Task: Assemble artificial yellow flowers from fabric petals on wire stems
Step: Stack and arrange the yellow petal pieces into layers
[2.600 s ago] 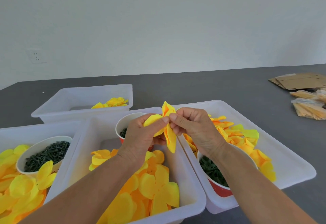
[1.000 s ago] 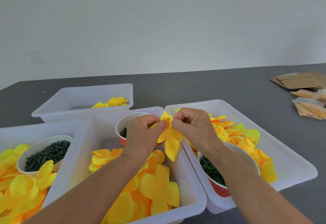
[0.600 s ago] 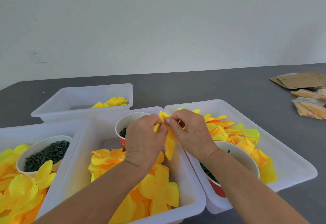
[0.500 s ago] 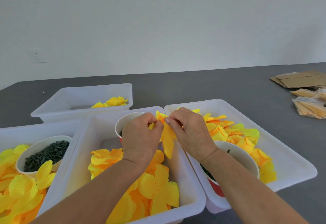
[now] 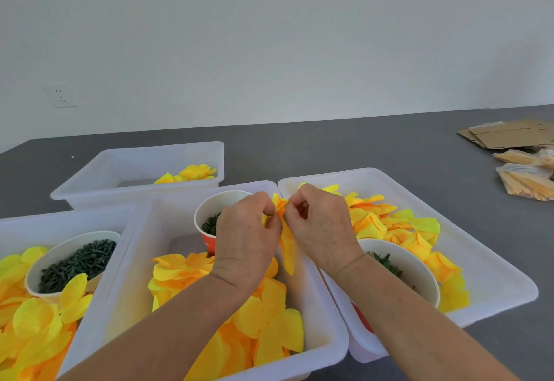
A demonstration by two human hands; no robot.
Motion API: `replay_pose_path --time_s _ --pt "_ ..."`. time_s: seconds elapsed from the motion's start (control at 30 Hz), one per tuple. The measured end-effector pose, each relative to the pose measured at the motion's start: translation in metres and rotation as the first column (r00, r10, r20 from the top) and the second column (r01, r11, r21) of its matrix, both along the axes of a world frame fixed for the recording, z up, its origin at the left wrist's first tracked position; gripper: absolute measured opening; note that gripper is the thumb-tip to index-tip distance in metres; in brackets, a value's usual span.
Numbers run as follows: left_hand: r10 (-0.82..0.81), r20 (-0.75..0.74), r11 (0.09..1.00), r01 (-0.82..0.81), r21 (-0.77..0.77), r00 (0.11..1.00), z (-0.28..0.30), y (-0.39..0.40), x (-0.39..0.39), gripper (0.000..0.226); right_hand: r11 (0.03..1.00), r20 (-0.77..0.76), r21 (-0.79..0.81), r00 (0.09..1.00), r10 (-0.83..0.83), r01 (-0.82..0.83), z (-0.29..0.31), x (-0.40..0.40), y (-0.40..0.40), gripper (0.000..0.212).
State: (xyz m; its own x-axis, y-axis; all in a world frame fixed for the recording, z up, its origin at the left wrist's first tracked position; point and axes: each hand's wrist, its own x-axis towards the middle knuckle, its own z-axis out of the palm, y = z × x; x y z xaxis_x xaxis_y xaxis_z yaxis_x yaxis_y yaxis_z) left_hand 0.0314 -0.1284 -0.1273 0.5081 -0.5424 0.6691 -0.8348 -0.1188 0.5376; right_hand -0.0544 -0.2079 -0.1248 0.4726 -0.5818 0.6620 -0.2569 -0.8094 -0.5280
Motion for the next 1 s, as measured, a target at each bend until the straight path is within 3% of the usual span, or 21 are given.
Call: replay_pose_path --time_s 0.17,0.23,0.3,0.43,0.57,0.63,0.87,1.0 --pt "0.020 -0.026 0.999 -0.020 -0.026 0.999 0.003 -0.001 0.004 0.011 0.992 0.058 -0.108 0.996 0.069 -0.062 0.000 0.000 0.005 0.011" --pt "0.032 -0.096 0.999 -0.036 -0.030 0.995 0.004 0.000 0.009 0.010 0.999 0.109 -0.006 0.993 0.047 -0.047 0.000 0.002 0.005 0.012" --pt "0.090 -0.232 0.995 -0.098 -0.023 0.969 0.004 -0.001 0.016 0.010 0.980 0.151 0.199 0.989 -0.003 -0.028 0.000 0.002 0.001 0.015" --pt "0.086 -0.551 0.987 -0.146 -0.066 0.830 0.002 0.000 0.027 0.015 0.844 0.265 0.513 0.964 0.020 -0.158 0.003 0.000 -0.007 0.024" --pt "0.035 -0.470 0.989 -0.098 -0.112 0.882 0.001 0.001 0.025 0.010 0.604 0.387 0.696 0.911 0.141 -0.389 0.006 -0.001 -0.005 0.014" --pt "0.040 -0.422 0.986 -0.104 -0.128 0.906 0.001 -0.001 0.024 0.010 0.546 0.410 0.730 0.903 0.129 -0.410 0.007 -0.003 -0.007 0.012" --pt "0.042 -0.595 0.963 -0.191 -0.190 0.802 0.001 -0.002 0.028 0.009 0.730 0.414 0.656 0.900 -0.137 -0.190 0.013 -0.009 -0.022 0.018" --pt "0.008 -0.628 0.969 -0.162 -0.188 0.778 0.001 -0.002 0.025 0.021 0.725 0.524 0.671 0.790 -0.318 -0.154 0.020 -0.022 -0.033 0.028"
